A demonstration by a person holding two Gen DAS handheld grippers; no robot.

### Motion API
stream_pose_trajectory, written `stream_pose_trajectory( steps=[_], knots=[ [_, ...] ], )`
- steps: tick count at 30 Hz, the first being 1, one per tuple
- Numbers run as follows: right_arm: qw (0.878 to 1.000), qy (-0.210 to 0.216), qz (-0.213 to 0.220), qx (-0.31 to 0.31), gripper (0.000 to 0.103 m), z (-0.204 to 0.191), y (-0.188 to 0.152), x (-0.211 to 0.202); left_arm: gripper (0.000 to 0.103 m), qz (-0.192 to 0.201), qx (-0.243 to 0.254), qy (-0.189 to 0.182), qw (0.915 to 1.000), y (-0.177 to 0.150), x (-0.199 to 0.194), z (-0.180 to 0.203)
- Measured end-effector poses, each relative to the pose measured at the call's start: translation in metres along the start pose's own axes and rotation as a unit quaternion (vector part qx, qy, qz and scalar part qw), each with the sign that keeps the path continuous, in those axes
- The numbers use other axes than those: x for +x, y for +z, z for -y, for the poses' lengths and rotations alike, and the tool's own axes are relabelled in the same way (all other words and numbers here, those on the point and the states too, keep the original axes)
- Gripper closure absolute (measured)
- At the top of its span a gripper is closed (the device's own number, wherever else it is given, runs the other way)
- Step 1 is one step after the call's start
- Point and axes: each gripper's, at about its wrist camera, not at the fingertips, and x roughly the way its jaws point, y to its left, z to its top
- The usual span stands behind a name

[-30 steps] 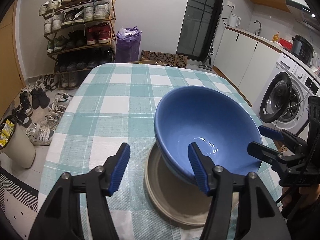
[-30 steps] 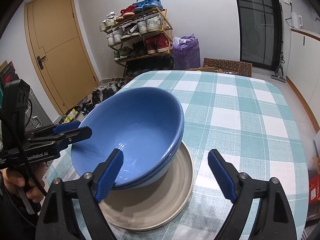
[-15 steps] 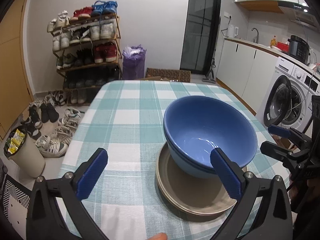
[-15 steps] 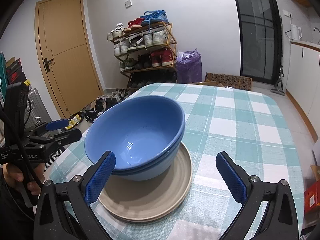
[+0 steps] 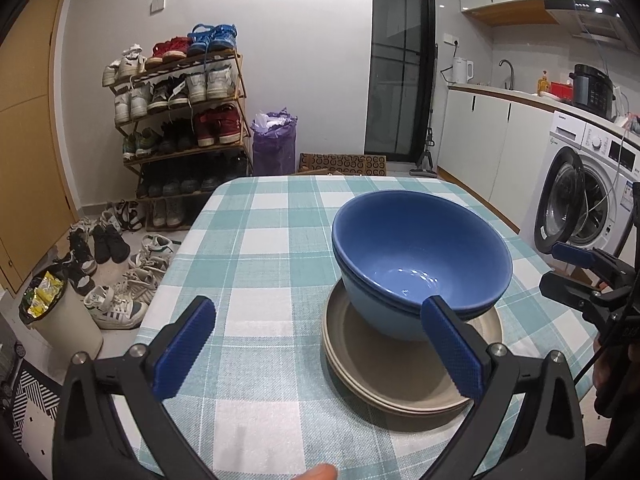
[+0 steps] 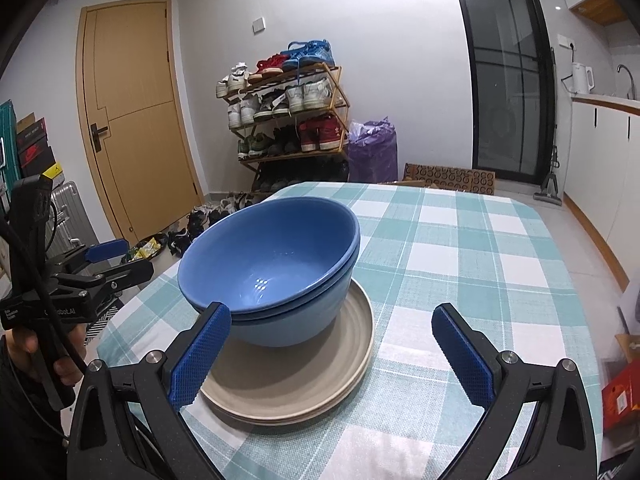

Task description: Organize plates and bowls

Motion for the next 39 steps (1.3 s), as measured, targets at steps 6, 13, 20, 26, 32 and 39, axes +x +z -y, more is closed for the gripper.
stream_pose_trajectory(
  steps=[6, 13, 20, 26, 32, 39],
  knots=[
    [1.000, 0.000, 0.013, 0.003, 0.001, 0.002, -0.010, -0.006, 0.000, 0.015, 0.001, 0.009, 0.9998, -0.012, -0.004, -0.001],
    [0.999, 0.002, 0.030, -0.015, 0.001, -0.004, -0.018, -0.012, 0.000, 0.025, 0.008, 0.015, 0.9995, -0.023, -0.006, 0.001],
    [0.999, 0.006, 0.037, -0.021, 0.001, -0.007, -0.028, -0.013, 0.000, 0.033, 0.006, 0.006, 0.9994, -0.032, -0.006, 0.004],
    [0.999, 0.004, 0.041, -0.029, 0.001, -0.009, -0.036, -0.016, 0.000, 0.043, 0.010, 0.005, 0.9990, -0.037, -0.006, 0.008],
    [0.998, 0.010, 0.048, -0.028, 0.001, -0.009, -0.040, -0.019, 0.000, 0.041, 0.009, 0.000, 0.9991, -0.041, -0.004, 0.012],
    [0.998, 0.011, 0.045, -0.043, 0.001, -0.015, -0.045, -0.016, 0.000, 0.042, 0.006, -0.005, 0.9991, -0.044, -0.003, 0.012]
  ],
)
